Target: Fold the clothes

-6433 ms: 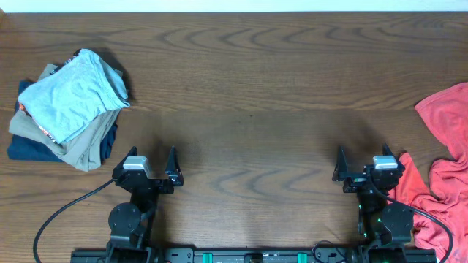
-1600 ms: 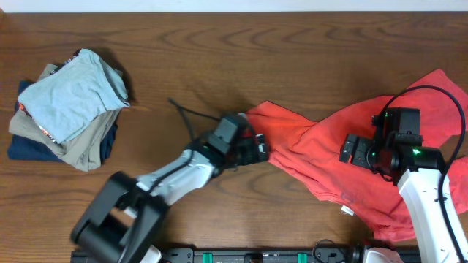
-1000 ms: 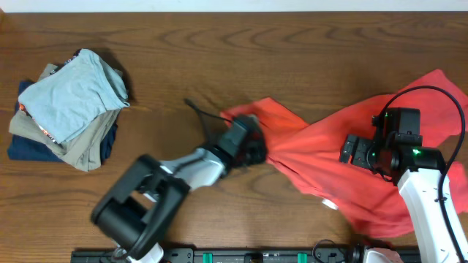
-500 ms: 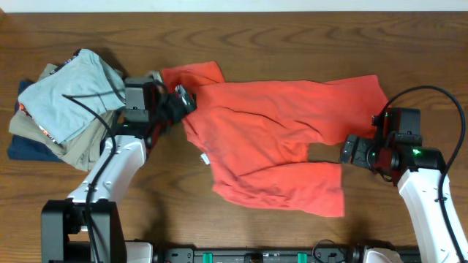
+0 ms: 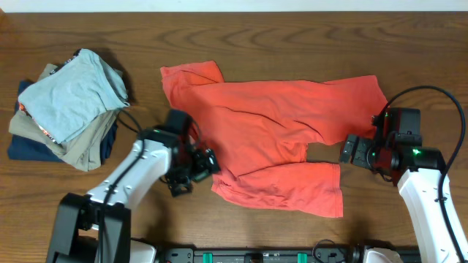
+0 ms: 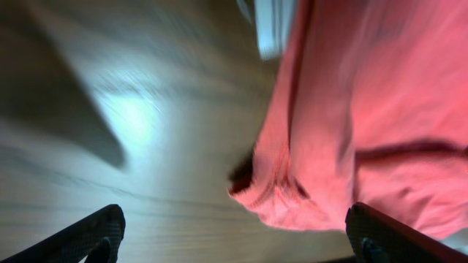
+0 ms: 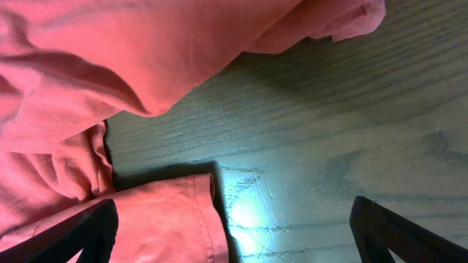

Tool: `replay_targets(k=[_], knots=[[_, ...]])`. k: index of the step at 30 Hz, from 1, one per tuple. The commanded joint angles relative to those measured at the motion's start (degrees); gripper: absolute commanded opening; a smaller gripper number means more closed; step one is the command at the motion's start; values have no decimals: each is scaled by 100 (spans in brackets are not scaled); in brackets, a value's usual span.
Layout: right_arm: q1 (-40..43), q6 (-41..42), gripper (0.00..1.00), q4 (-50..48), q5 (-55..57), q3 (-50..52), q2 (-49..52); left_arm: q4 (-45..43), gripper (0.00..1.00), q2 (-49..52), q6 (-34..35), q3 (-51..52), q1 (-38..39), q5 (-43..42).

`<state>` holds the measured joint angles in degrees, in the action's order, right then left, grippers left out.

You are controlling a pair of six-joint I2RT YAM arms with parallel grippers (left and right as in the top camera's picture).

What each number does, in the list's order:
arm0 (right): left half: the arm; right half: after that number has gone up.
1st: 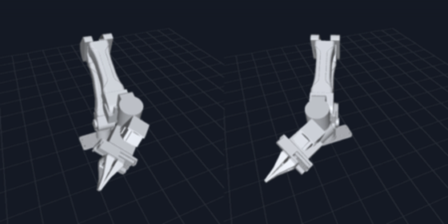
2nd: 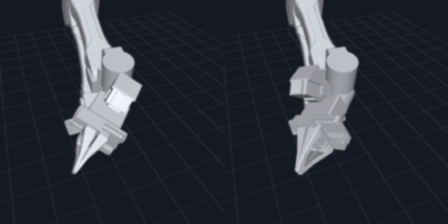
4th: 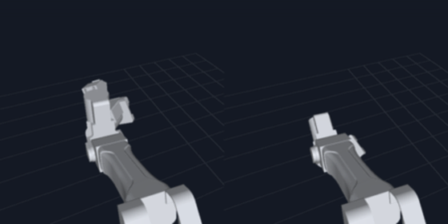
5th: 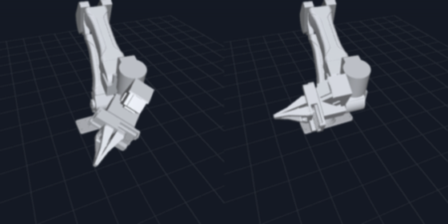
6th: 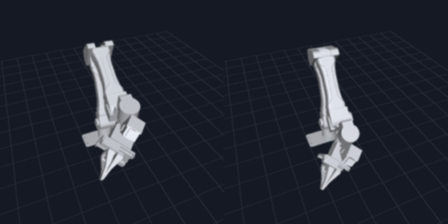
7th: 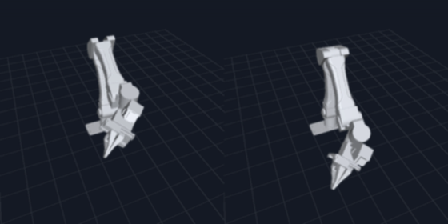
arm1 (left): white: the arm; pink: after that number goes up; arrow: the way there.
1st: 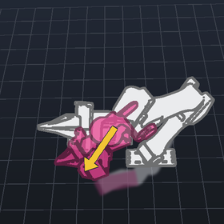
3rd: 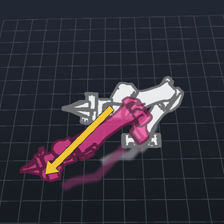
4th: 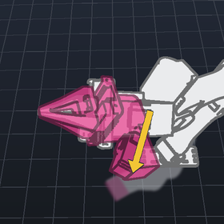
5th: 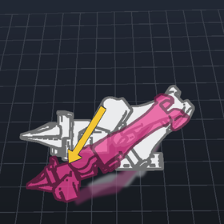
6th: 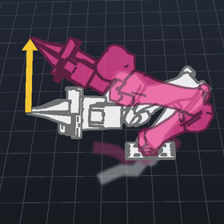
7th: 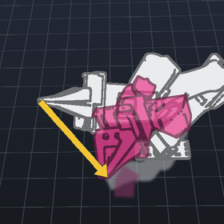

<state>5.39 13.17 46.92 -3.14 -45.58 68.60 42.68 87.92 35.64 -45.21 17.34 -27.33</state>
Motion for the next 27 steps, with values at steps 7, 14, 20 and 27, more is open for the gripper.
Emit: replay_targets(k=[7, 14, 20, 27], knots=[[46, -33, 99, 13, 35, -42, -35, -1189, 69, 90, 1196, 400, 1309, 575], [46, -33, 99, 42, 35, -42, -35, -1384, 6, 297, 1290, 402, 1488, 1475], [46, -33, 99, 46, 35, -42, -35, -1285, 6, 291, 321, 24, 428, 2450], [46, -33, 99, 46, 33, -42, -35, -468, 56, 291, 52, -892, -1095, 2164]])
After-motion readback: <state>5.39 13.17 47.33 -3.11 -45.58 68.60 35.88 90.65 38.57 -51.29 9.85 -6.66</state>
